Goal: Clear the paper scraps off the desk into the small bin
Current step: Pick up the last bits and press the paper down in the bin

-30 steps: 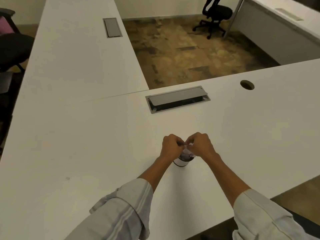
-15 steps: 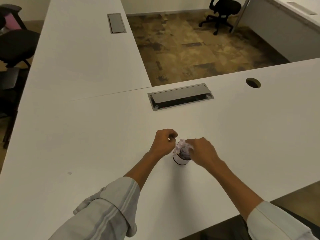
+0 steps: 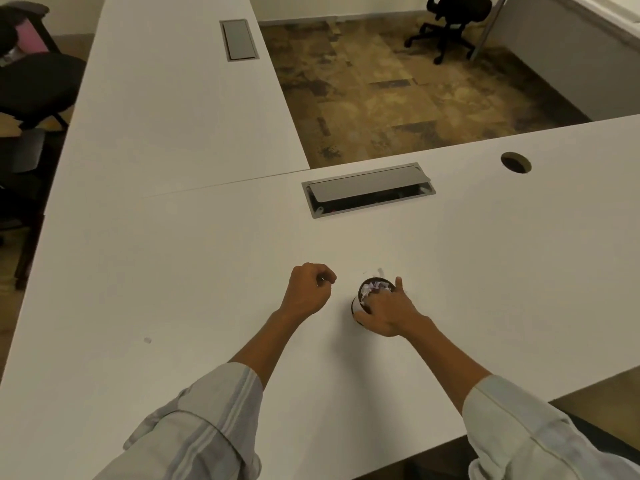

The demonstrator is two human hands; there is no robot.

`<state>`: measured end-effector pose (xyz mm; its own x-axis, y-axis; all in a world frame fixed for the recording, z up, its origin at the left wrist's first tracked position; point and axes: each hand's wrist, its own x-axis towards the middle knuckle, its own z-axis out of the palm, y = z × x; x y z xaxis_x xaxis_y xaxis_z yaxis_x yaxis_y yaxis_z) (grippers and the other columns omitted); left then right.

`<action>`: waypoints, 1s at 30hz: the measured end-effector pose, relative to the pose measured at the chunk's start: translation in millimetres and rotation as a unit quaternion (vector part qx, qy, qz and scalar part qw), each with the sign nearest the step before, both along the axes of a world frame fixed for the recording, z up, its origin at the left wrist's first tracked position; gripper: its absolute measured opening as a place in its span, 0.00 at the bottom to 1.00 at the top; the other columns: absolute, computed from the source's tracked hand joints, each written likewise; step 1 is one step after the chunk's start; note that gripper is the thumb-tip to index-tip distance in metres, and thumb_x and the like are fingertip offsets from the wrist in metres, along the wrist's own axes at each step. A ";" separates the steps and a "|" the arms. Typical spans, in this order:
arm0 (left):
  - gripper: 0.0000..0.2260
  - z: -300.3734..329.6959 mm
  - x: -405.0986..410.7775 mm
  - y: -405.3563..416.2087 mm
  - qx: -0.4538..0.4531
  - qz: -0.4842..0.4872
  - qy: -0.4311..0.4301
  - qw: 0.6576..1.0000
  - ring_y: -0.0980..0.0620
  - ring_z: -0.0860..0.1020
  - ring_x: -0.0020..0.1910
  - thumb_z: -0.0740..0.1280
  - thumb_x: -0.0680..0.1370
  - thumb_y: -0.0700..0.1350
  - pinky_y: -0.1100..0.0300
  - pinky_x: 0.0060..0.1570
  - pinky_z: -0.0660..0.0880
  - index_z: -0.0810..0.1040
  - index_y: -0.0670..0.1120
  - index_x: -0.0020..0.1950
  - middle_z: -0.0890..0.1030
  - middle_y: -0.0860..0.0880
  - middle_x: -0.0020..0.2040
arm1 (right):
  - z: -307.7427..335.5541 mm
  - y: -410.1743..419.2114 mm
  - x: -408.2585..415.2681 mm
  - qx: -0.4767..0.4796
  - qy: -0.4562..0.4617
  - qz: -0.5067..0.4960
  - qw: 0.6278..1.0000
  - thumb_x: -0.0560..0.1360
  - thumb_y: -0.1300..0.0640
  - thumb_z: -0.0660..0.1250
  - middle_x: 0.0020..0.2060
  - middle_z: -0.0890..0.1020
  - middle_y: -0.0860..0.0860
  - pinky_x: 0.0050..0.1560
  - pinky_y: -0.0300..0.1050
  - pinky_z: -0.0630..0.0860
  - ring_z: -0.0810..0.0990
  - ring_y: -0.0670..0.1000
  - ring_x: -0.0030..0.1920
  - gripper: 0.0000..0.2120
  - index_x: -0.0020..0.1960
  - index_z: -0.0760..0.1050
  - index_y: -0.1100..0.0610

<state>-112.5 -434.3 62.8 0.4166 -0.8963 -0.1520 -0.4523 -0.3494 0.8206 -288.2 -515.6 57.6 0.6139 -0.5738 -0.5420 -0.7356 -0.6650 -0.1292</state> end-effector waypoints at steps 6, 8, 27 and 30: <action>0.12 11.8 18.5 15.3 -0.009 0.006 -0.006 1.000 0.49 0.83 0.40 0.62 0.71 0.32 0.57 0.45 0.80 0.83 0.43 0.43 0.85 0.46 0.42 | 37.8 -10.6 -18.7 -0.031 -0.200 -0.148 0.968 0.71 0.55 0.66 0.28 0.80 0.52 0.31 0.44 0.72 0.77 0.54 0.30 0.09 0.36 0.83 0.54; 0.11 13.0 26.0 25.7 -0.007 0.013 -0.003 1.000 0.48 0.83 0.40 0.63 0.71 0.32 0.57 0.45 0.80 0.83 0.42 0.43 0.85 0.46 0.42 | 44.9 -12.2 -22.3 -0.075 -0.183 -0.164 0.966 0.70 0.57 0.66 0.29 0.82 0.52 0.32 0.45 0.75 0.79 0.55 0.31 0.08 0.36 0.83 0.56; 0.21 -47.6 177.9 233.0 0.153 0.163 -0.060 0.973 0.43 0.66 0.69 0.63 0.71 0.32 0.53 0.61 0.69 0.74 0.41 0.64 0.73 0.42 0.66 | -31.7 131.1 128.1 0.133 -0.237 -0.099 0.957 0.71 0.59 0.70 0.56 0.82 0.54 0.55 0.47 0.79 0.81 0.51 0.56 0.18 0.60 0.78 0.58; 0.26 -55.3 205.6 264.7 0.210 0.143 -0.069 0.965 0.42 0.61 0.72 0.61 0.72 0.31 0.51 0.66 0.67 0.68 0.40 0.71 0.67 0.41 0.71 | -53.4 161.6 154.3 0.129 -0.176 -0.038 0.975 0.74 0.56 0.68 0.68 0.75 0.52 0.66 0.47 0.71 0.74 0.52 0.67 0.25 0.70 0.71 0.56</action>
<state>93.1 -169.6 7.5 0.6792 -0.6137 -0.4025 -0.3829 -0.7642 0.5190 -133.9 -354.0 4.3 0.7483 -0.4982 -0.4381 -0.6623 -0.5222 -0.5373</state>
